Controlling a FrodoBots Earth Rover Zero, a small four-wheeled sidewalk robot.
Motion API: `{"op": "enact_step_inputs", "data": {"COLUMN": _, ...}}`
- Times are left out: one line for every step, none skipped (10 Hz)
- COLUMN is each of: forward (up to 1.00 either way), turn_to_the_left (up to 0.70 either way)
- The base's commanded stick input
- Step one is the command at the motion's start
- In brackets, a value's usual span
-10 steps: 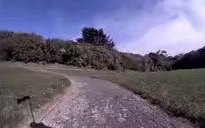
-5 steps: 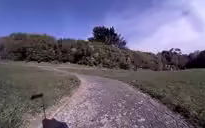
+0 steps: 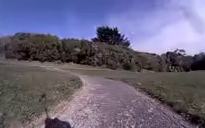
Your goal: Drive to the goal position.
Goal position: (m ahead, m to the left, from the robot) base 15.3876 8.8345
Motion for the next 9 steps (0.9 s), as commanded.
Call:
{"op": "enact_step_inputs", "data": {"forward": 0.45, "turn_to_the_left": 0.00}}
{"op": "enact_step_inputs", "data": {"forward": 0.45, "turn_to_the_left": 0.00}}
{"op": "enact_step_inputs", "data": {"forward": 0.45, "turn_to_the_left": 0.00}}
{"op": "enact_step_inputs", "data": {"forward": 0.45, "turn_to_the_left": 0.00}}
{"op": "enact_step_inputs", "data": {"forward": 0.45, "turn_to_the_left": 0.00}}
{"op": "enact_step_inputs", "data": {"forward": 0.45, "turn_to_the_left": 0.00}}
{"op": "enact_step_inputs", "data": {"forward": 0.45, "turn_to_the_left": 0.00}}
{"op": "enact_step_inputs", "data": {"forward": 0.45, "turn_to_the_left": 0.00}}
{"op": "enact_step_inputs", "data": {"forward": 0.45, "turn_to_the_left": 0.00}}
